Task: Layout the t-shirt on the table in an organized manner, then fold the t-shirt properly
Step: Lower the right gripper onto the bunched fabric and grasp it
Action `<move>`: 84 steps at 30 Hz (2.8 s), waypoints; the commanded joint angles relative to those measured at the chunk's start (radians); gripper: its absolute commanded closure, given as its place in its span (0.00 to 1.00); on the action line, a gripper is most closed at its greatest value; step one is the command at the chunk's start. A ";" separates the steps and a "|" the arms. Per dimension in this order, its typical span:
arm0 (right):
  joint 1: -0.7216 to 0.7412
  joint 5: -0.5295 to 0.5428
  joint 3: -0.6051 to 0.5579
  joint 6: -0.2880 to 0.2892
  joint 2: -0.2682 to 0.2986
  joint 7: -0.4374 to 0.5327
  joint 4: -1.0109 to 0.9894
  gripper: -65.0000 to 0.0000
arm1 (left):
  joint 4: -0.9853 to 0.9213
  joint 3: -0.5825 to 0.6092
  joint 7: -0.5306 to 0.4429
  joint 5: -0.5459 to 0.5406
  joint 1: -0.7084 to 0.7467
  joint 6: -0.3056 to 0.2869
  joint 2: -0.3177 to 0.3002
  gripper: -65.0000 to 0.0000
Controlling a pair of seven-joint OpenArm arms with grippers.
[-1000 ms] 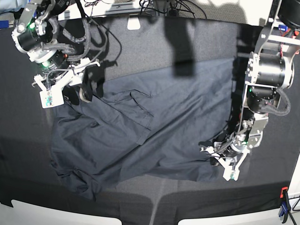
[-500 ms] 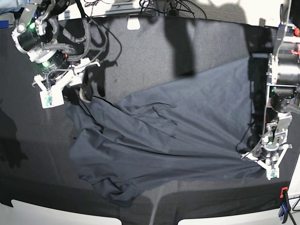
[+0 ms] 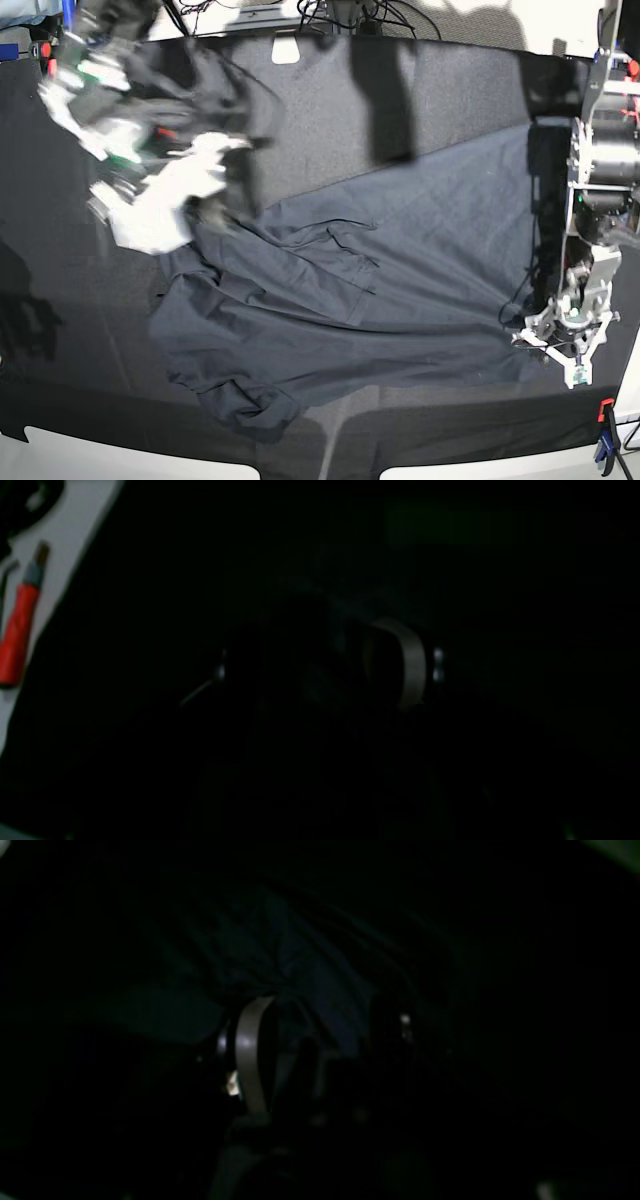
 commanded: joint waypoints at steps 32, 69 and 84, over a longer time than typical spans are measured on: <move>0.811 -0.322 -0.339 -0.226 -0.150 0.103 -1.178 0.57 | 0.564 0.000 0.771 -0.216 0.086 -0.140 -0.008 0.49; 0.805 -0.273 -0.339 -0.161 -0.183 -0.017 -0.997 1.00 | 0.565 0.000 0.749 -0.215 0.198 -0.143 -0.008 0.49; 0.803 -0.367 -0.466 -0.220 -0.115 0.253 -1.244 0.57 | 0.565 0.000 0.750 -0.215 0.198 -0.143 -0.008 0.49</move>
